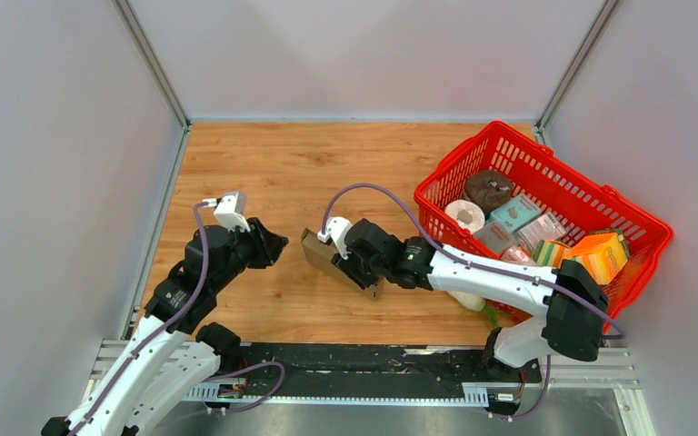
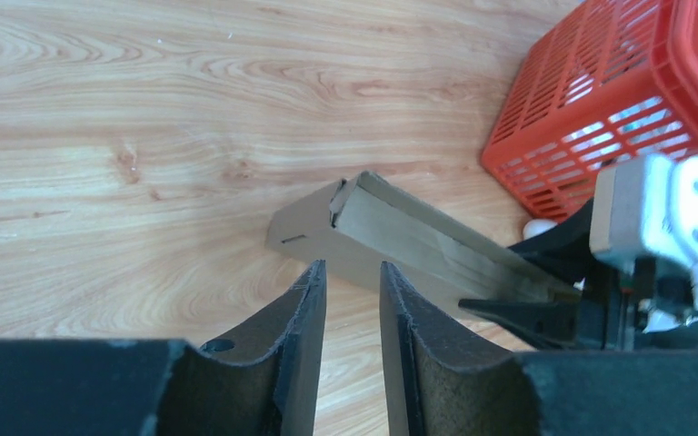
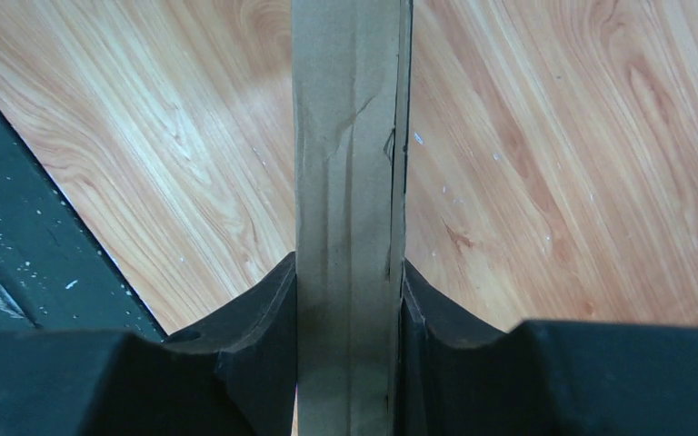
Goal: Fold the paper box
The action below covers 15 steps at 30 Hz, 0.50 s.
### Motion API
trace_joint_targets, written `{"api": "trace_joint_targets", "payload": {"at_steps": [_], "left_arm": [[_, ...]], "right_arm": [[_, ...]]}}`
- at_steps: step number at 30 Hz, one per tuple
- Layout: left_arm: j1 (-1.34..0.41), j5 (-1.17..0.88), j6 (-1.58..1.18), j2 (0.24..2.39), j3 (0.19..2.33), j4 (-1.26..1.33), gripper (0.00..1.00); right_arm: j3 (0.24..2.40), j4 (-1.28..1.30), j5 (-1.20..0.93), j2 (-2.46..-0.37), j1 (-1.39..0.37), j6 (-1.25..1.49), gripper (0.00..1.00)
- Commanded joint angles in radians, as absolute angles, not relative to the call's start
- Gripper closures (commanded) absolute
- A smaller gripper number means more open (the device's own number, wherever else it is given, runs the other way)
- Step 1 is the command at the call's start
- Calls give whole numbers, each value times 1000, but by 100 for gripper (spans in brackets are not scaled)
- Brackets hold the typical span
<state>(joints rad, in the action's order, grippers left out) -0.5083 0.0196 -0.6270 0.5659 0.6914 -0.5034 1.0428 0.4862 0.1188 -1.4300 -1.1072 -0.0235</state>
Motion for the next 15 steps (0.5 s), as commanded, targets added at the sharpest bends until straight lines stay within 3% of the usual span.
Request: {"api": "trace_joint_targets", "payload": {"at_steps": [1, 5, 10, 15], "left_arm": [[-505, -38, -502, 607, 663, -489, 60], [-505, -34, -457, 673, 655, -425, 55], [-505, -63, -359, 768, 684, -357, 63], [-505, -54, -299, 834, 703, -330, 62]], "right_arm": [[1130, 521, 15, -1482, -1086, -52, 72], [1137, 529, 15, -1519, -1080, -81, 73], [1134, 528, -17, -1529, -1065, -112, 73], [1131, 517, -49, -1534, -1051, -117, 73]]}}
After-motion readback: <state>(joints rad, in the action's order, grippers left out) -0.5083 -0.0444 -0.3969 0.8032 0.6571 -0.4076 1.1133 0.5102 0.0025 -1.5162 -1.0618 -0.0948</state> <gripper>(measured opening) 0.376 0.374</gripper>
